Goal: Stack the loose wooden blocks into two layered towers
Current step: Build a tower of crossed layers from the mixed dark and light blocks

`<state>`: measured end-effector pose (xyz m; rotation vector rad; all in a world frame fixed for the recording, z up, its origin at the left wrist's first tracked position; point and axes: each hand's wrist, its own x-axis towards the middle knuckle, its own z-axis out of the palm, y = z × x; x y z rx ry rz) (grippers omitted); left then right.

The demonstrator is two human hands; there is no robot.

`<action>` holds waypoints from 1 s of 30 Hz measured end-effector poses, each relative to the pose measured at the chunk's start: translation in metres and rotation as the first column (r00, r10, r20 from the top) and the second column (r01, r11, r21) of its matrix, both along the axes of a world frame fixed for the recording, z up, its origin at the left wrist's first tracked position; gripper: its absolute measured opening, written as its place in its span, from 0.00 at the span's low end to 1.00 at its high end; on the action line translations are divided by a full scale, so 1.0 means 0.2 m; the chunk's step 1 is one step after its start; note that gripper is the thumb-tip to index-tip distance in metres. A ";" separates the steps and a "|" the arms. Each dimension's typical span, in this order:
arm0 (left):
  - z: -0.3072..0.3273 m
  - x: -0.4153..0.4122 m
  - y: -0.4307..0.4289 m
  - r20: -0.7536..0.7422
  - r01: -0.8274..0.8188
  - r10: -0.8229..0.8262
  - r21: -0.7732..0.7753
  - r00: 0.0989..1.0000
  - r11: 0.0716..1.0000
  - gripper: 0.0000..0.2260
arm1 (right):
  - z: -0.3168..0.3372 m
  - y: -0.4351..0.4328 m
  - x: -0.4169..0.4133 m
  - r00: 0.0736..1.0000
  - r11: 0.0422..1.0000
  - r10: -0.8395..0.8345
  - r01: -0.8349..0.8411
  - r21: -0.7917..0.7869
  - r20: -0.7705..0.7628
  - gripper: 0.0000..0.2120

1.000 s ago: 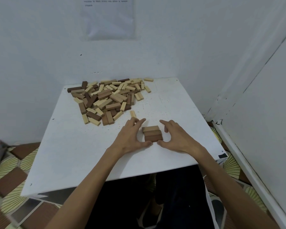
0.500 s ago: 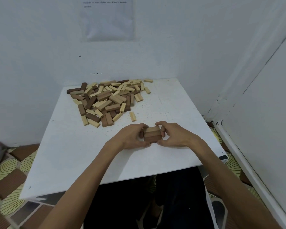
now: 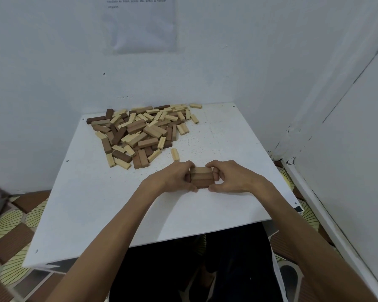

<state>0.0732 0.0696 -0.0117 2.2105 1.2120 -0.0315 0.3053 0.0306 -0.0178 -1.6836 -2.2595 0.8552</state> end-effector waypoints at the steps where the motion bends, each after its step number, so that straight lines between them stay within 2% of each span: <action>1: 0.00 0.00 0.01 -0.005 0.001 -0.001 -0.002 1.000 1.000 0.29 | 0.00 0.00 0.00 1.000 1.000 0.000 0.000 -0.011 -0.003 0.33; 12: 0.03 0.02 0.06 -0.015 0.055 -0.055 -0.035 0.998 0.998 0.29 | 0.02 0.01 0.01 1.000 0.997 -0.022 0.023 -0.070 0.009 0.34; 18: 0.06 0.05 0.10 -0.091 0.091 -0.086 0.062 0.992 0.994 0.27 | 0.01 0.00 0.00 0.999 0.997 -0.042 0.042 -0.072 -0.006 0.34; 23: 0.05 0.03 0.10 -0.061 0.087 -0.086 0.019 0.994 0.996 0.28 | 0.02 0.01 0.00 0.999 0.995 -0.033 0.033 -0.091 0.004 0.34; 30: 0.03 0.03 0.10 -0.068 0.116 -0.115 0.010 0.991 0.993 0.22 | 0.04 0.02 -0.02 0.998 0.990 -0.037 0.044 -0.138 0.052 0.33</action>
